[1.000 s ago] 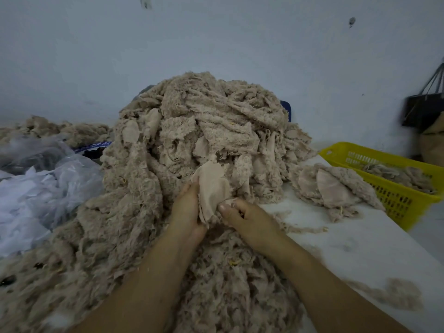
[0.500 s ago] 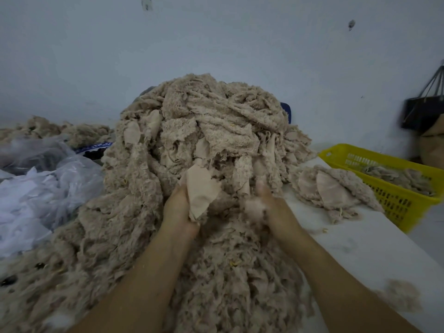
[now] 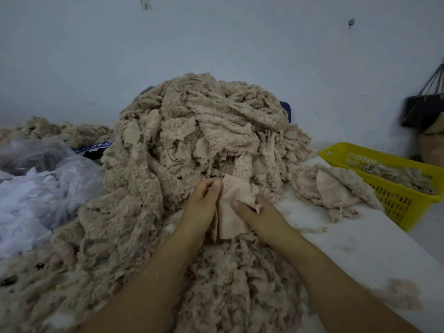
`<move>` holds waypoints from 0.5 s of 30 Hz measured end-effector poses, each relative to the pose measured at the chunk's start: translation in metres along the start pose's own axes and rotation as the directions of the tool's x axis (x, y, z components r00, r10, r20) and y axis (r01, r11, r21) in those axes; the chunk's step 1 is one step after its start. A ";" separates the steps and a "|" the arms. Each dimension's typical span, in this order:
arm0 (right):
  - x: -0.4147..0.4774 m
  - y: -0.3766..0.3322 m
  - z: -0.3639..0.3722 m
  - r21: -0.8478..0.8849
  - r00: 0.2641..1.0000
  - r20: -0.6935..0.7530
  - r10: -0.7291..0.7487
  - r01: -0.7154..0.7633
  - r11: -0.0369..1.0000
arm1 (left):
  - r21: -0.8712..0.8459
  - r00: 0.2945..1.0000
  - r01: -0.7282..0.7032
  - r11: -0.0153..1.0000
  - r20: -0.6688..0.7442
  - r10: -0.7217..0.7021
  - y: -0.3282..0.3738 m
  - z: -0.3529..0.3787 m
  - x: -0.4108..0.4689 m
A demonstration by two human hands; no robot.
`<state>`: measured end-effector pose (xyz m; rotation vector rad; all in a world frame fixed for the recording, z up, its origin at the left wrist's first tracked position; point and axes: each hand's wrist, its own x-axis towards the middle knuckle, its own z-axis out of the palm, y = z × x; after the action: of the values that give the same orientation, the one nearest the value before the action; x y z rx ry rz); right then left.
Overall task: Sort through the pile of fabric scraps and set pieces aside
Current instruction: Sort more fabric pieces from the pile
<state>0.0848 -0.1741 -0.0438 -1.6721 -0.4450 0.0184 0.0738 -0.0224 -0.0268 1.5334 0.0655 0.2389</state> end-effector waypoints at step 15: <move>0.021 0.021 -0.012 -0.522 0.997 -0.061 0.043 -0.069 0.850 | 0.765 0.945 -0.283 0.578 0.326 0.031 -0.022 -0.001 0.009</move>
<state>0.1135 -0.1808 -0.0573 -2.2218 -0.3839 -0.1104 0.0850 -0.0205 -0.0480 2.5007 -0.2302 0.1282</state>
